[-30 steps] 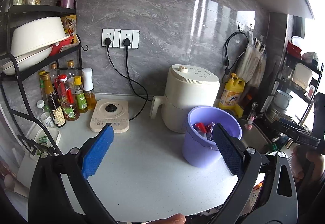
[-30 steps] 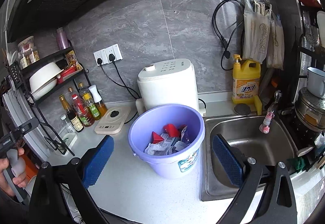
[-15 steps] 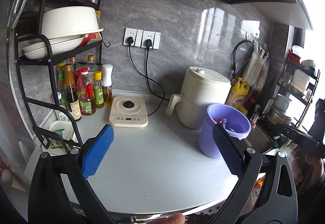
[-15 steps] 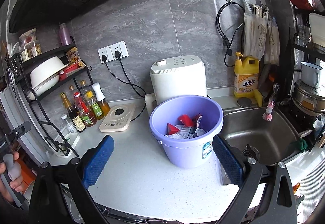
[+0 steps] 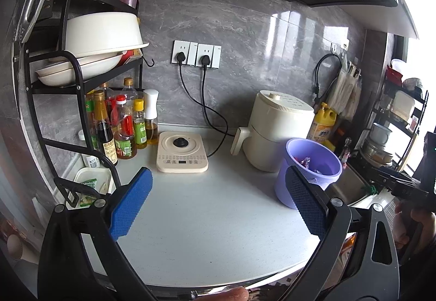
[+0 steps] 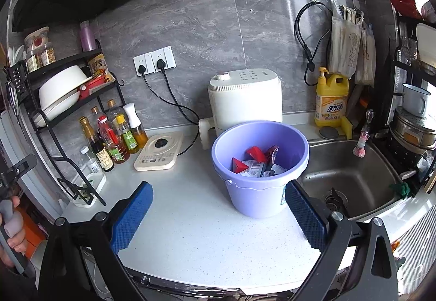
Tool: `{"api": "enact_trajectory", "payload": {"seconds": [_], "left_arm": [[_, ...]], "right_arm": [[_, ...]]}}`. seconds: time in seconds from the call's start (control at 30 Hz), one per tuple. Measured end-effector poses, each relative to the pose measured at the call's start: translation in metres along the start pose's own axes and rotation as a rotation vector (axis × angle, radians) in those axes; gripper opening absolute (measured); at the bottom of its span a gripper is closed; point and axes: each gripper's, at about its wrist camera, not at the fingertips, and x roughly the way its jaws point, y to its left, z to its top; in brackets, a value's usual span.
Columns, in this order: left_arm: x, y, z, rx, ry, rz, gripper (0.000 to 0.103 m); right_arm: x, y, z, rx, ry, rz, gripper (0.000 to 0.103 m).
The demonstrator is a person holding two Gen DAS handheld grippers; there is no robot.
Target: Collect trash
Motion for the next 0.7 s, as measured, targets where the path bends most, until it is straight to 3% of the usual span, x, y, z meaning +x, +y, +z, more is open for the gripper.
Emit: {"api": "enact_trajectory", "payload": {"seconds": [0.7], "left_arm": [[0.010,-0.001,-0.003,0.046,0.017,-0.013,0.097]], "right_arm": [[-0.001,0.002,-0.004,0.004,0.005,-0.031,0.095]]}}
